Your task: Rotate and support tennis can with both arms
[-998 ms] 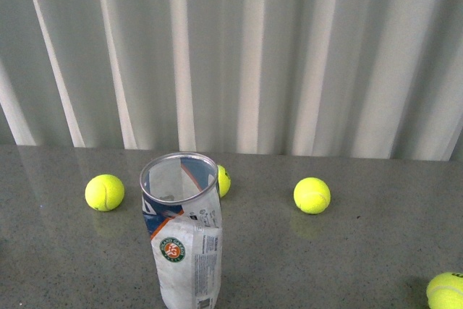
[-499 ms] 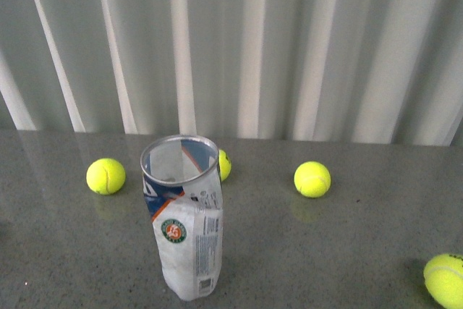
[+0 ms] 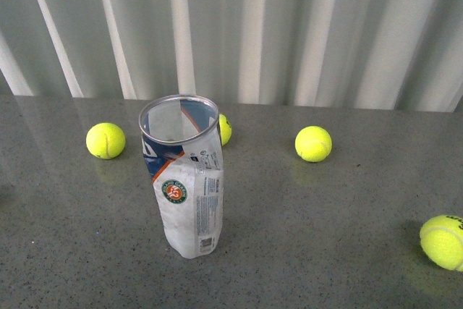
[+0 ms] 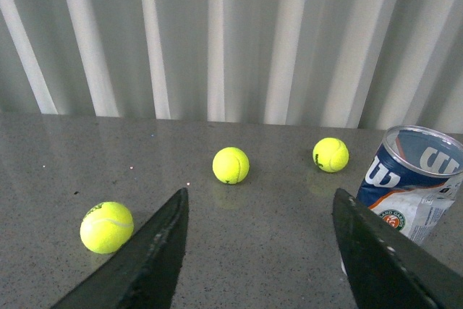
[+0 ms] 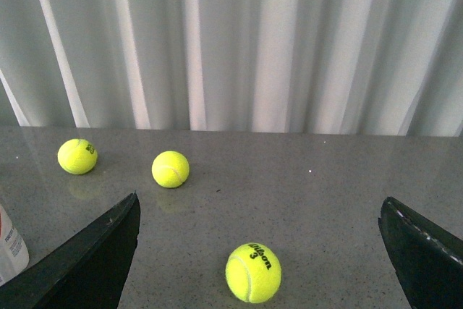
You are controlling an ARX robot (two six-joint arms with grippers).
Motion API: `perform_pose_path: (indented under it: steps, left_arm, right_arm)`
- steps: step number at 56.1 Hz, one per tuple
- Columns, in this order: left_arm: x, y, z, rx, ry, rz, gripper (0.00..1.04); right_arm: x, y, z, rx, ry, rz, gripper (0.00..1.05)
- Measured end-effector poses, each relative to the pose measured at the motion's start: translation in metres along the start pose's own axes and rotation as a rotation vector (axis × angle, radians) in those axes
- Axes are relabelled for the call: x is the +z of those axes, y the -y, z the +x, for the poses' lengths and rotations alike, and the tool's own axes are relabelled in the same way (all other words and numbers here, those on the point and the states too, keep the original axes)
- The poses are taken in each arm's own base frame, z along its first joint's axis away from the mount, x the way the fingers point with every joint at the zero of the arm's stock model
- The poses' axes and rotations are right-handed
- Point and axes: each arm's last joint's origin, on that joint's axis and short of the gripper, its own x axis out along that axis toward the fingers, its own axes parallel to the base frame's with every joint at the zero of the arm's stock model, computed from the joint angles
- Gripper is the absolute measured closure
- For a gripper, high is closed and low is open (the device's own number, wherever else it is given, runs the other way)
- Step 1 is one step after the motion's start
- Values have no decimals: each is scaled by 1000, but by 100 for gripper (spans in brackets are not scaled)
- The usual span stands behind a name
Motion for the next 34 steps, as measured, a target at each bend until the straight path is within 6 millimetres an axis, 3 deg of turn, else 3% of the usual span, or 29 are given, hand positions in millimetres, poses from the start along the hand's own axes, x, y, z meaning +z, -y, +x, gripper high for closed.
perform_pose_path:
  steps: [12,34]
  left_arm:
    - [0,0,0,0,0,1,5]
    - [0,0,0,0,0,0,7]
  right_arm:
    - [0,0,0,0,0,0,7]
    - [0,0,0,0,0,0,7]
